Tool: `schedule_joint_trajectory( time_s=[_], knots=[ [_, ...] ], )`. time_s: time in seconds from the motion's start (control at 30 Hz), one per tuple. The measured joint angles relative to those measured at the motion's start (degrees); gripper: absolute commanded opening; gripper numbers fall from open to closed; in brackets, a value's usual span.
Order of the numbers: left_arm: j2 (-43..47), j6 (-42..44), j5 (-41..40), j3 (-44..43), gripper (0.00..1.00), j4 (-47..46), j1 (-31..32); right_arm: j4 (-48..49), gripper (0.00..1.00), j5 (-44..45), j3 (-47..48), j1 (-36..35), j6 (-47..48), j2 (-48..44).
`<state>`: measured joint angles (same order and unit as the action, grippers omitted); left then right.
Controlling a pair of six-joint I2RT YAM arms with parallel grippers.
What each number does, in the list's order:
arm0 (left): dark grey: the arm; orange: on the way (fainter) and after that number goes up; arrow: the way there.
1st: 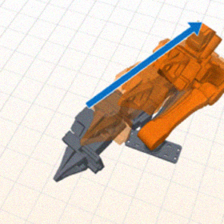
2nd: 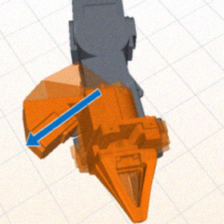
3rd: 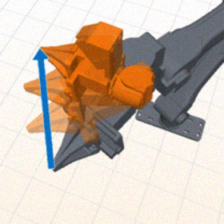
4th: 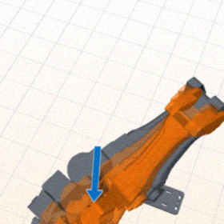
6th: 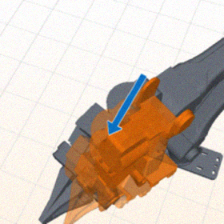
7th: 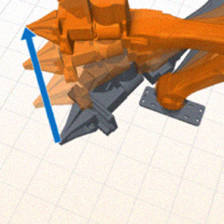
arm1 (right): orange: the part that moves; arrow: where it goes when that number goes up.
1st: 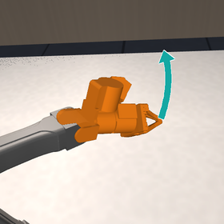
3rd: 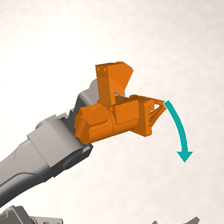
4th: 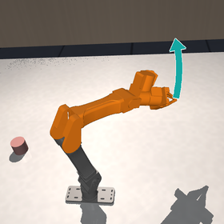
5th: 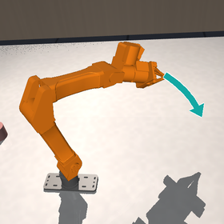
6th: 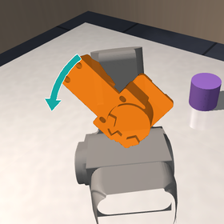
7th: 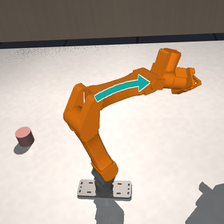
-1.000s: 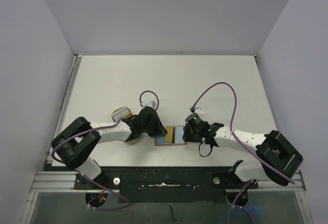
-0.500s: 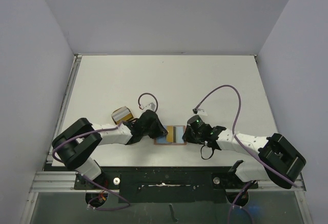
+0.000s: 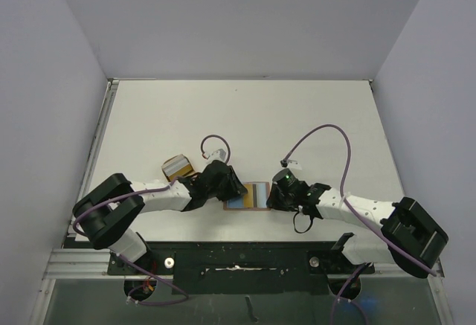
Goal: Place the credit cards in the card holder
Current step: Insert the credit card into the card holder.
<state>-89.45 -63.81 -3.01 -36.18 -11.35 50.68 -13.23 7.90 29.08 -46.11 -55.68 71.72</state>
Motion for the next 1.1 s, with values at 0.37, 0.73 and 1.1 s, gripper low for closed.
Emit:
schedule_joint_trajectory(
  time_s=[0.37, 0.73, 1.1],
  knots=[
    [-0.15, 0.04, 0.50, 0.00, 0.31, -0.07, 0.02, 1.07, 0.20, -1.20, -0.37, 0.76, 0.81, 0.07],
    [-4.15, 0.24, 1.90, -2.58, 0.31, -2.10, 1.09, 3.58, 0.19, -1.95, -0.94, 0.79, 0.81, 1.27],
    [-6.08, 2.62, 2.23, -4.42, 0.35, -2.60, 2.19, 4.50, 0.20, -2.19, -0.94, 0.79, 0.81, 1.77]
  ],
)
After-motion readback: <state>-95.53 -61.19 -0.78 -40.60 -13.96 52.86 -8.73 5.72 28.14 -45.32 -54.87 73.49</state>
